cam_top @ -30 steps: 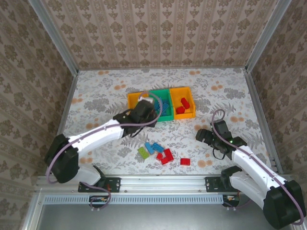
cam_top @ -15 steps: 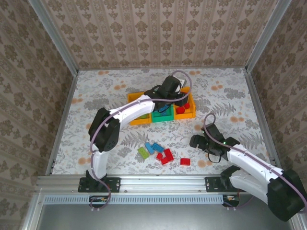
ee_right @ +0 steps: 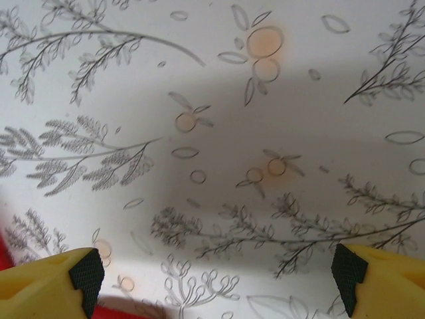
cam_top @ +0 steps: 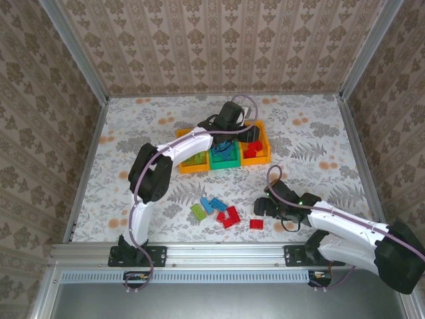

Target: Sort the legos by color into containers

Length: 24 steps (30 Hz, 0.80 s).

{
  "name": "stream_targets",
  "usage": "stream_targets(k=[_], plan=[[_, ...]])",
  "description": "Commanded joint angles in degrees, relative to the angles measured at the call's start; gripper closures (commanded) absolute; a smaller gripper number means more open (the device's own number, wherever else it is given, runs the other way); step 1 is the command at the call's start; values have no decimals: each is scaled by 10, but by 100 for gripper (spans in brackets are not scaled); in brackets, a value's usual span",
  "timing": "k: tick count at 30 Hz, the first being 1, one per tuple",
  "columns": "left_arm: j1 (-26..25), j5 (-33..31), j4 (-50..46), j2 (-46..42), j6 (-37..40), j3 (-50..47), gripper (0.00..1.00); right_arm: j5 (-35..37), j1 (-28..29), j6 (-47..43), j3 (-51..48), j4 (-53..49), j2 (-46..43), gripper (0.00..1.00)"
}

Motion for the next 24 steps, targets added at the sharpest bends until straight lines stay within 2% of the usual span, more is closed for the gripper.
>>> stream_targets(k=[1,4,7,11,15,24], plan=[[-3,13,33,-43,-1,-31,28,37,30,33,24,-52,-10,9],[-4,13,64,-73,-6,-76,18,44,56,46,31,-64,-16,9],[-4,9,91,-110,-12,-126,0,45,81,54,38,-79,-21,9],[-5,-5,108,-160,-13,-189,0,45,102,84,42,-114,-23,10],[-9,-28,117,-213,-6,-248,0,19,104,171,48,-152,-27,10],[-33,-61,109,-274,25,-316,0,-64,107,347,-1,-70,-94,9]])
